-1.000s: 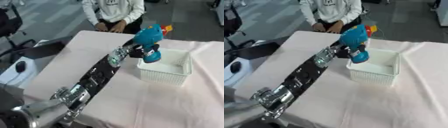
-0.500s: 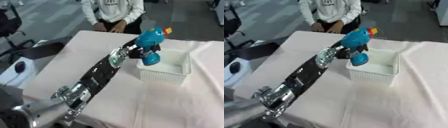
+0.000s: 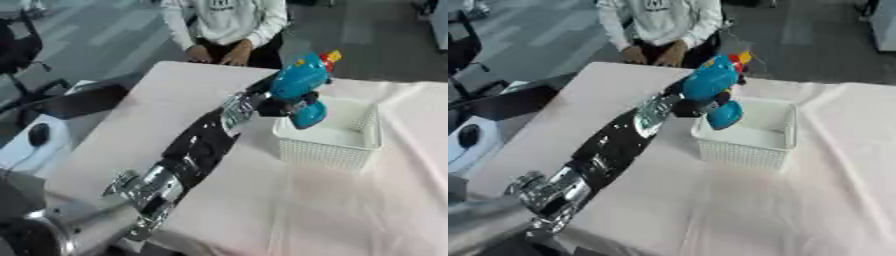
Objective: Pick up objects on the table and place them in the box.
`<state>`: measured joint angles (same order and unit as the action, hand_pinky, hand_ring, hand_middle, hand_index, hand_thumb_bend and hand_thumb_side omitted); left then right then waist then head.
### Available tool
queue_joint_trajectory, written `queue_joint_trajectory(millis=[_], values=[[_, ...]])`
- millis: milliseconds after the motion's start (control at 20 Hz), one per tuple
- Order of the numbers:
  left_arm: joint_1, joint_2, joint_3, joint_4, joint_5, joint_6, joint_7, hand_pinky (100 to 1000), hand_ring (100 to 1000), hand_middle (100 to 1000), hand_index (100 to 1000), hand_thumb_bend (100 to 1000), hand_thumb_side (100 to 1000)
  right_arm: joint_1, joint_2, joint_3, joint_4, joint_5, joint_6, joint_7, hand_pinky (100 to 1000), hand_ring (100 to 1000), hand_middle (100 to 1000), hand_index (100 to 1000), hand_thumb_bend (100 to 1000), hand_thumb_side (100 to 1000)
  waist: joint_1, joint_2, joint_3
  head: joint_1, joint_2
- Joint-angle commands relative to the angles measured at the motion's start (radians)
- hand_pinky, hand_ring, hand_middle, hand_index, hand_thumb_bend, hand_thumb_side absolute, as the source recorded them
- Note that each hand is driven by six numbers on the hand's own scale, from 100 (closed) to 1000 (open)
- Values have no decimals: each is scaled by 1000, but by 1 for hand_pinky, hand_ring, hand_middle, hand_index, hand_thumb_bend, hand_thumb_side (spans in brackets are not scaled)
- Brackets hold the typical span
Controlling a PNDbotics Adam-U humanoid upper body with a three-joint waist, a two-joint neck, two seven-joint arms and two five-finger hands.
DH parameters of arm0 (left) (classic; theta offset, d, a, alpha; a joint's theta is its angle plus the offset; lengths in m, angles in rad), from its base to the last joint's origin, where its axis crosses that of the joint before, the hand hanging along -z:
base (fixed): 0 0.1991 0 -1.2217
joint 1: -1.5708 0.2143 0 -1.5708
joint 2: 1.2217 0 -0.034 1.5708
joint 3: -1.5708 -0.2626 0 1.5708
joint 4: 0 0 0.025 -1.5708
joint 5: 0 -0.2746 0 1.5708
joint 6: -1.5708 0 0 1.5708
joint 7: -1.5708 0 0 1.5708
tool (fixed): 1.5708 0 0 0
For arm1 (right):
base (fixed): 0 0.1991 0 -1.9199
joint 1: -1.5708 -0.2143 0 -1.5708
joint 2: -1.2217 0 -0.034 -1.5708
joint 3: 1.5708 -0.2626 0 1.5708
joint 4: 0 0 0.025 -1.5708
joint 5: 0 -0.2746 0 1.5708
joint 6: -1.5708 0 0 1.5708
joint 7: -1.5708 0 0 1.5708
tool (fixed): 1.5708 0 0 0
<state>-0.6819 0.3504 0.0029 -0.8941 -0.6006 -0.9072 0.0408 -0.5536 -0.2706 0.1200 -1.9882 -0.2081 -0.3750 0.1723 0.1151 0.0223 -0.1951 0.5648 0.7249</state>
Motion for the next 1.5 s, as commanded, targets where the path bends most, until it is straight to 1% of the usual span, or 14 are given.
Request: queue_joint_trajectory(millis=[50,250,300,350,400,450,500,550,600,650,750,850,1250,1500], values=[[-28,13,-1,-9,-32,0,31,677,889,958,889,235,1000,-16,0,-2,-12,-2,2,1,292,100,119,491,100,1000,-3,-10,-1,6,-14],[-42,16,3,12,-78,0,60,718,913,984,936,301,1000,-19,2,0,-12,-4,2,1,292,100,120,490,100,1000,-2,-10,-5,7,-16],[-49,16,5,25,-95,0,66,711,908,979,923,283,1000,-19,3,0,-12,-4,2,2,292,100,120,491,100,1000,-2,-10,-6,8,-16],[-56,17,8,36,-114,0,73,739,927,999,977,362,1000,-19,4,0,-12,-4,2,1,292,100,121,490,100,1000,-2,-10,-6,8,-18],[-64,18,11,52,-136,0,79,741,928,1000,980,367,1000,-19,5,0,-12,-5,2,1,292,100,121,490,100,1000,-2,-10,-7,8,-18],[-72,19,14,68,-161,0,85,757,938,1000,998,444,1000,-19,5,0,-12,-5,2,1,292,100,120,490,100,1000,-2,-10,-8,9,-19],[-79,19,16,83,-186,0,93,753,936,1000,994,429,1000,-19,6,0,-12,-5,2,1,292,100,120,490,100,1000,-2,-9,-9,10,-19],[-85,20,18,94,-210,0,102,770,945,1000,1000,527,1000,-20,6,0,-12,-5,2,1,292,100,120,490,100,1000,-2,-9,-9,10,-18],[-90,20,19,105,-234,0,113,772,946,1000,1000,541,1000,-20,6,0,-12,-5,2,1,292,100,120,490,100,1000,-2,-9,-10,10,-17],[-93,20,20,114,-258,0,123,788,957,1000,1000,606,1000,-20,7,0,-12,-5,2,1,292,100,120,490,100,1000,-2,-9,-10,10,-17],[-98,20,22,134,-303,0,142,801,965,1000,1000,686,1000,-20,7,0,-12,-5,2,1,292,100,120,490,100,1000,-2,-8,-10,10,-17],[-103,20,26,149,-344,0,162,807,967,1000,1000,736,1000,-20,7,0,-12,-5,2,2,292,100,120,490,100,1000,-2,-8,-11,10,-18],[-103,19,33,181,-438,1,237,807,968,1000,1000,779,1000,-20,8,0,-12,-4,2,2,292,100,120,490,100,1000,-2,-9,-10,9,-19],[-104,19,31,183,-457,0,266,803,965,1000,1000,755,1000,-19,8,0,-12,-3,2,2,292,100,120,490,100,1000,-2,-9,-9,9,-20]])
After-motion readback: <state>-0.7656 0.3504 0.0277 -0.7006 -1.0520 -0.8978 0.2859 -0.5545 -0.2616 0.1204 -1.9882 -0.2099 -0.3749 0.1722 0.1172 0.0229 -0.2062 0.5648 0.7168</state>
